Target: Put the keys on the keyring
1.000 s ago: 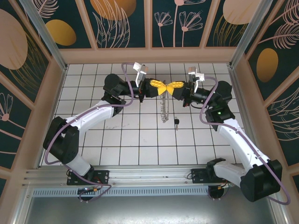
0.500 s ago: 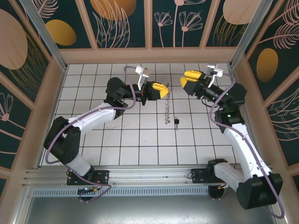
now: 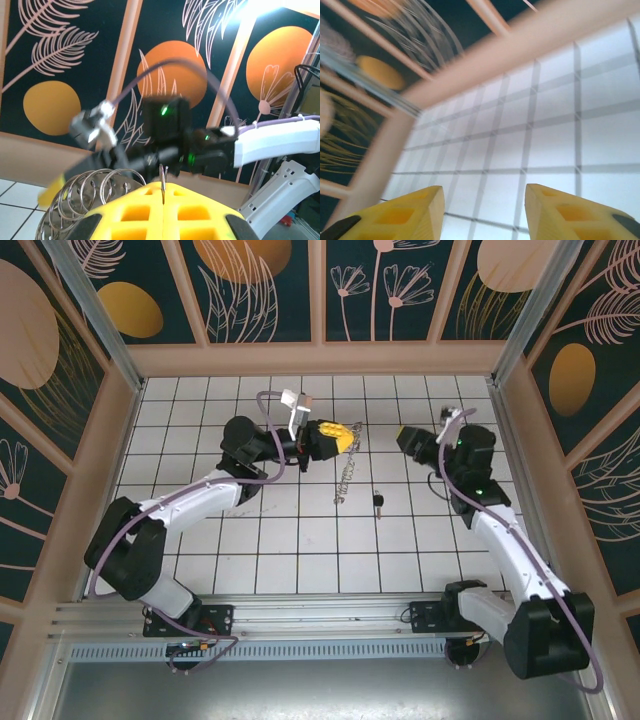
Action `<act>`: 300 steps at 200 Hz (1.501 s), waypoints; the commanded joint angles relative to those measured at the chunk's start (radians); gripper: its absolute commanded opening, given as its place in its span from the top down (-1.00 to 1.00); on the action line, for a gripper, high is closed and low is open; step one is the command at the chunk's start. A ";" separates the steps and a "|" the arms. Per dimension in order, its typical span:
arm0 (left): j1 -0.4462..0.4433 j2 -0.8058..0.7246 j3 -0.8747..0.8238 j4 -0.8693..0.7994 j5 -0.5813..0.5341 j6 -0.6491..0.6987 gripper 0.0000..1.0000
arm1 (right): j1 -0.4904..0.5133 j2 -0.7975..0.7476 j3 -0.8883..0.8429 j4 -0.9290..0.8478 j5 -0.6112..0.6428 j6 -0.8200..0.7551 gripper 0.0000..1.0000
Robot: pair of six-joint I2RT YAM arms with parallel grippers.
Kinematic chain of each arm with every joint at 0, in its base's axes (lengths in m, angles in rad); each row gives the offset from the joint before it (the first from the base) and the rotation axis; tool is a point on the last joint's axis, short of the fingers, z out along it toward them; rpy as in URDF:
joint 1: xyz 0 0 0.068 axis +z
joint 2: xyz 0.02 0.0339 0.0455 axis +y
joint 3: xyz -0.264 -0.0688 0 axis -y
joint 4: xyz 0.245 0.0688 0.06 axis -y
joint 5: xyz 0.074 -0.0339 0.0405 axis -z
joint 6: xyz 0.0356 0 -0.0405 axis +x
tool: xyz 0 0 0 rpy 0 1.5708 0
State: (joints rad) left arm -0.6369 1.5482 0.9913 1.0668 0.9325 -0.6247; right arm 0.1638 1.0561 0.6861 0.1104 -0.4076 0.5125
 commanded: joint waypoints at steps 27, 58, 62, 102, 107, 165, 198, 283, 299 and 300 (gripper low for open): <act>0.002 -0.065 -0.051 0.076 -0.065 0.042 1.00 | 0.135 0.158 -0.118 -0.104 0.242 0.025 0.12; 0.004 -0.069 -0.055 0.074 -0.063 0.042 1.00 | 0.202 0.296 -0.080 -0.112 0.327 -0.022 0.15; 0.004 -0.071 -0.055 0.074 -0.062 0.043 1.00 | 0.205 0.311 -0.075 -0.114 0.335 -0.031 0.16; 0.006 -0.079 -0.058 0.065 -0.063 0.048 1.00 | 0.225 0.429 -0.022 -0.107 0.340 -0.100 0.22; 0.006 -0.079 -0.059 0.066 -0.061 0.048 1.00 | 0.227 0.438 -0.018 -0.104 0.338 -0.105 0.23; 0.006 -0.064 -0.045 0.068 -0.057 0.044 1.00 | 0.240 0.506 0.027 -0.082 0.301 -0.132 0.30; 0.006 -0.057 -0.041 0.072 -0.054 0.039 1.00 | 0.249 0.509 0.020 -0.075 0.287 -0.139 0.30; 0.006 -0.042 -0.033 0.099 -0.051 0.014 1.00 | 0.254 0.488 -0.021 -0.078 0.288 -0.147 0.30; 0.007 -0.041 -0.034 0.102 -0.052 0.010 1.00 | 0.253 0.489 -0.026 -0.075 0.290 -0.147 0.36; 0.007 -0.041 -0.033 0.102 -0.051 0.010 1.00 | 0.253 0.489 -0.026 -0.075 0.290 -0.147 0.36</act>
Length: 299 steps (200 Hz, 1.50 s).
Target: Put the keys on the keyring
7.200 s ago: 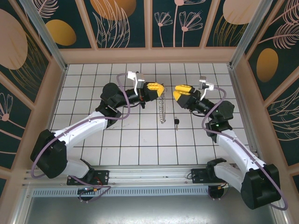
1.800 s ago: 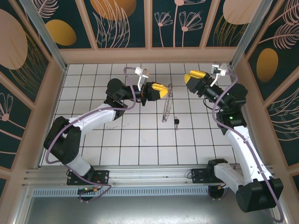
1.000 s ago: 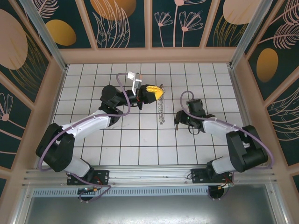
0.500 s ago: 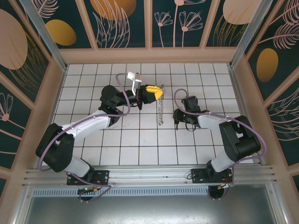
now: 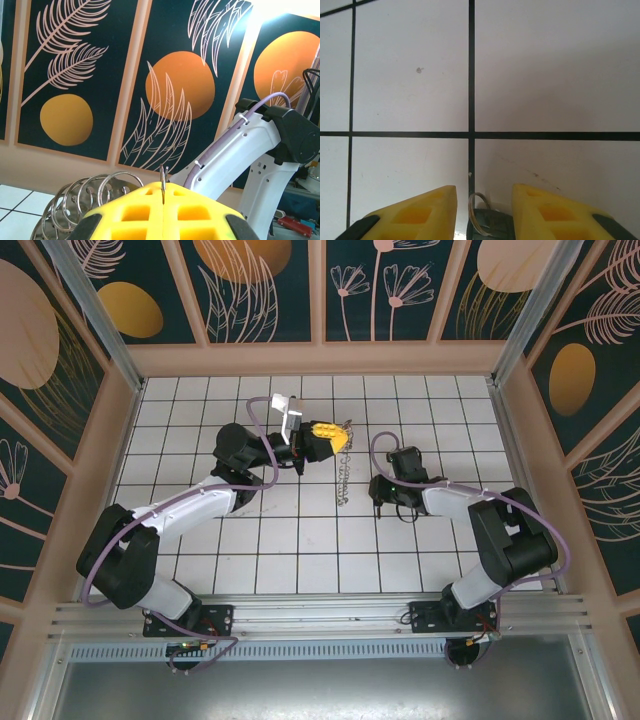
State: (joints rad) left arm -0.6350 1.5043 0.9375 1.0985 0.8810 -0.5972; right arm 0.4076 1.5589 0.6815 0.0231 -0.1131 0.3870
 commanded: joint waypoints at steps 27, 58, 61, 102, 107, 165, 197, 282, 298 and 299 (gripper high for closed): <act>0.004 0.004 0.021 0.077 0.000 -0.024 1.00 | 0.010 -0.007 -0.022 0.020 -0.010 -0.022 0.47; 0.005 0.004 0.020 0.080 -0.001 -0.027 1.00 | 0.010 -0.002 -0.018 0.025 -0.013 -0.025 0.63; 0.005 0.004 0.020 0.080 -0.002 -0.026 1.00 | 0.010 -0.002 -0.017 0.025 -0.013 -0.025 0.64; 0.006 0.002 0.016 0.081 -0.003 -0.030 1.00 | 0.010 0.015 -0.010 0.045 -0.031 -0.028 0.83; 0.005 0.002 0.015 0.081 -0.002 -0.030 1.00 | 0.010 0.016 -0.008 0.045 -0.034 -0.028 0.90; 0.006 0.000 0.017 0.083 -0.004 -0.032 1.00 | 0.000 -0.061 0.016 0.023 -0.067 -0.060 1.00; 0.004 -0.003 0.019 0.073 -0.001 -0.028 1.00 | -0.049 -0.232 0.007 0.079 -0.213 -0.092 1.00; 0.003 -0.010 0.077 -0.035 0.023 0.034 1.00 | -0.246 -0.643 0.014 0.364 -0.698 -0.060 1.00; 0.004 -0.009 0.089 -0.060 0.027 0.047 1.00 | -0.248 -0.665 0.048 0.376 -0.740 -0.055 1.00; 0.004 -0.010 0.089 -0.063 0.027 0.048 1.00 | -0.248 -0.666 0.049 0.378 -0.743 -0.054 1.00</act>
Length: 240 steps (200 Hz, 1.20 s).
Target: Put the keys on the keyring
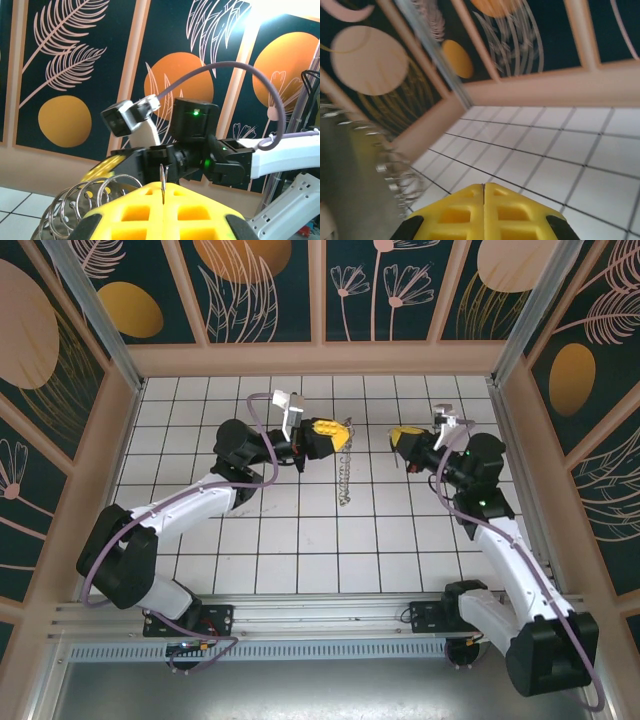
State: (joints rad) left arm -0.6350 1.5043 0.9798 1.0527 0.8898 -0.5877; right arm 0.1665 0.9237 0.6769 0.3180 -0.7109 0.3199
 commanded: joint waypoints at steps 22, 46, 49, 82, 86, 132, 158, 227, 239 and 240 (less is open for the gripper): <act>0.003 -0.009 0.060 -0.036 0.024 0.048 1.00 | -0.007 -0.049 0.081 0.125 -0.179 0.049 1.00; 0.004 -0.003 0.067 -0.043 0.031 0.050 1.00 | -0.003 -0.062 0.087 0.199 -0.190 0.109 1.00; 0.003 -0.002 0.068 -0.043 0.033 0.049 1.00 | 0.000 -0.063 0.088 0.208 -0.189 0.115 1.00; 0.004 0.007 0.081 -0.053 0.046 0.049 1.00 | 0.059 -0.070 0.113 0.216 -0.142 0.111 1.00; 0.003 0.007 0.083 -0.054 0.046 0.048 1.00 | 0.068 -0.068 0.118 0.208 -0.136 0.104 1.00; 0.000 0.019 0.096 -0.056 0.051 0.047 1.00 | 0.159 -0.056 0.152 0.192 -0.096 0.056 1.00; -0.002 0.021 0.098 -0.058 0.046 0.046 1.00 | 0.191 -0.049 0.164 0.190 -0.091 0.047 1.00; -0.008 0.025 0.102 -0.059 0.041 0.045 1.00 | 0.242 -0.010 0.184 0.197 -0.080 0.028 1.00; -0.009 0.025 0.103 -0.059 0.042 0.044 1.00 | 0.248 -0.001 0.186 0.197 -0.077 0.025 1.00; -0.010 0.025 0.104 -0.059 0.042 0.045 1.00 | 0.248 -0.002 0.187 0.197 -0.076 0.025 1.00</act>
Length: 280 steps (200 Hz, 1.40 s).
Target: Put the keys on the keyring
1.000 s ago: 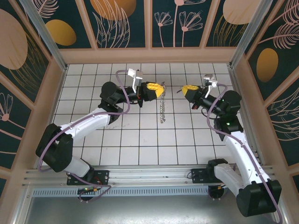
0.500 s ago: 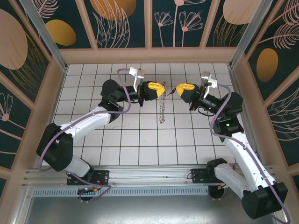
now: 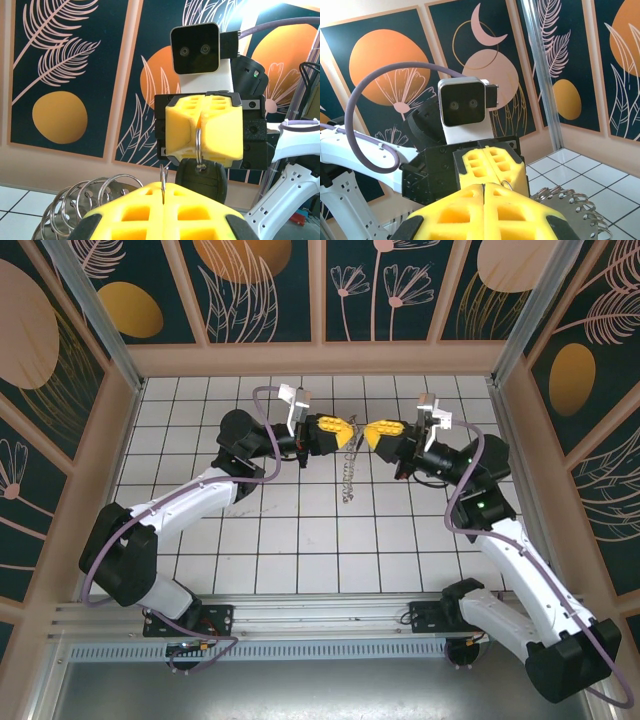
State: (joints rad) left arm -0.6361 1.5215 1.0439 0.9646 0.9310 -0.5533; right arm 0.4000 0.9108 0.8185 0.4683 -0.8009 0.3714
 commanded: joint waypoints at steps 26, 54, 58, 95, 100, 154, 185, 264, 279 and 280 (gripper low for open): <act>-0.011 0.010 0.041 0.029 0.000 0.010 1.00 | 0.019 0.024 0.045 0.046 0.021 -0.031 1.00; -0.010 0.012 0.041 0.031 0.002 0.010 1.00 | 0.020 0.034 0.043 0.049 0.028 -0.032 1.00; -0.012 0.011 0.041 0.031 0.002 0.010 1.00 | 0.020 0.033 0.043 0.048 0.030 -0.032 1.00; -0.013 0.013 0.041 0.039 0.002 0.006 1.00 | 0.020 0.047 0.046 0.032 0.050 -0.044 1.00; -0.014 0.013 0.040 0.041 0.002 0.006 1.00 | 0.020 0.047 0.046 0.027 0.057 -0.047 1.00; -0.015 0.002 0.036 0.055 -0.004 0.000 1.00 | 0.018 0.037 0.027 -0.023 0.109 -0.088 1.00; -0.014 -0.008 0.028 0.064 -0.010 -0.003 1.00 | 0.011 0.025 0.010 -0.042 0.127 -0.097 1.00; -0.015 -0.024 0.013 0.109 -0.021 -0.025 1.00 | -0.003 0.017 -0.035 -0.045 0.143 -0.081 1.00; -0.015 -0.027 0.010 0.114 -0.023 -0.027 1.00 | -0.003 0.013 -0.046 -0.048 0.141 -0.079 1.00; -0.015 -0.027 0.010 0.115 -0.023 -0.027 1.00 | -0.003 0.013 -0.046 -0.048 0.142 -0.079 1.00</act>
State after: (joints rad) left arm -0.6426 1.5360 1.0473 0.9688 0.8997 -0.5625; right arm 0.4114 0.9401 0.7982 0.4377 -0.6960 0.2939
